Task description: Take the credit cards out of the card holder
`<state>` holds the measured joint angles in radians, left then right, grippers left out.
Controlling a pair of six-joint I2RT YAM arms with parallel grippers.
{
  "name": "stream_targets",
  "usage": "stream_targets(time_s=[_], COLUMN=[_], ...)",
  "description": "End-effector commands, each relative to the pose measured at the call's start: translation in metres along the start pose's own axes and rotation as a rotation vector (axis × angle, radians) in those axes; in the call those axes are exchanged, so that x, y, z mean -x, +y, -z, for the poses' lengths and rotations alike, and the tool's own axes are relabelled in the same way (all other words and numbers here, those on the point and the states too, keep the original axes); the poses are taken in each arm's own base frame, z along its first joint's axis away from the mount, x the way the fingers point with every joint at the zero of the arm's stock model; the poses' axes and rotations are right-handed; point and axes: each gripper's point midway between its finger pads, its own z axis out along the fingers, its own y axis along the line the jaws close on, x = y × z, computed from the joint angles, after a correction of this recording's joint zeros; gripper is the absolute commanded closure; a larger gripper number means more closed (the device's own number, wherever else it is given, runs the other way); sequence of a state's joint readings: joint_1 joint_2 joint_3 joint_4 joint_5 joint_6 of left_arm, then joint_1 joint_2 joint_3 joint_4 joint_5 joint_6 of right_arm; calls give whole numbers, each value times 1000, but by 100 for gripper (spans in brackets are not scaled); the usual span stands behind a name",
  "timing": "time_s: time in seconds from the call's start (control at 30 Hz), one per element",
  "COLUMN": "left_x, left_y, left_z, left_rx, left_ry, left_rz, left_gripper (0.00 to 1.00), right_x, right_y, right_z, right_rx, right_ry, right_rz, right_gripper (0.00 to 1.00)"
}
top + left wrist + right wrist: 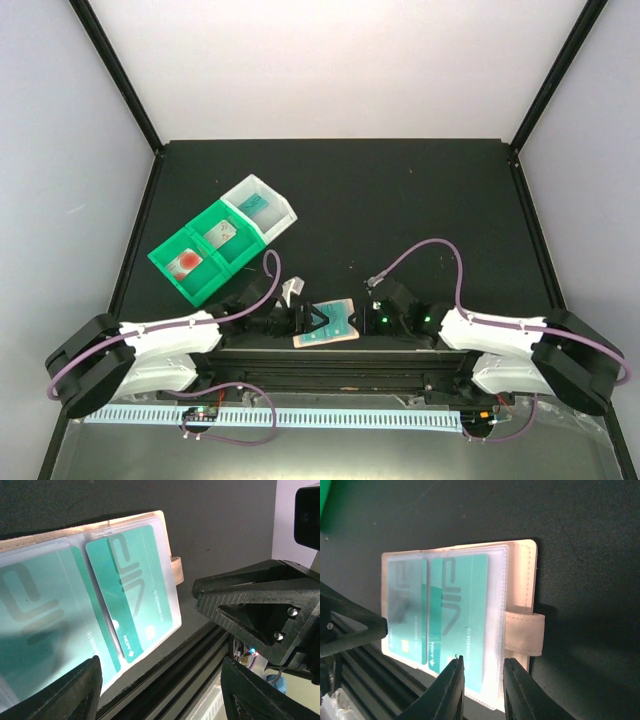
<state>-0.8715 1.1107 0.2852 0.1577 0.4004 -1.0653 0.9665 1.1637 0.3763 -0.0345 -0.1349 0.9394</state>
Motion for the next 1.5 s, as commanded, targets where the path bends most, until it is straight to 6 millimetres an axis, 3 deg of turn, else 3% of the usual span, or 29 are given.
stream_targets(time_s=[0.0, 0.2, 0.57, 0.77, 1.0, 1.17, 1.33, 1.47], left_x=[3, 3, 13, 5, 5, 4, 3, 2], left_y=[3, 11, 20, 32, 35, 37, 39, 40], left_z=[-5, -5, 13, 9, 7, 7, 6, 6], left_rx=[-7, 16, 34, 37, 46, 54, 56, 58], left_ry=[-9, -18, -74, -61, -54, -54, -51, -51], left_rz=[19, 34, 45, 69, 63, 62, 65, 63], left_gripper=[34, 38, 44, 46, 46, 47, 47, 47], right_x=[5, -10, -36, -31, -11, -4, -2, -7], right_y=[7, -4, 1, 8, 33, 46, 49, 40], right_z=[-10, -25, -40, -36, -21, -21, -28, -36], right_rx=[-1, -37, -58, -58, 3, 38, 33, -5], right_ry=[5, 65, 125, 109, 40, 25, 33, 55], right_rz=[33, 29, 49, 58, 75, 82, 83, 76], right_gripper=[80, 84, 89, 91, 92, 94, 98, 99])
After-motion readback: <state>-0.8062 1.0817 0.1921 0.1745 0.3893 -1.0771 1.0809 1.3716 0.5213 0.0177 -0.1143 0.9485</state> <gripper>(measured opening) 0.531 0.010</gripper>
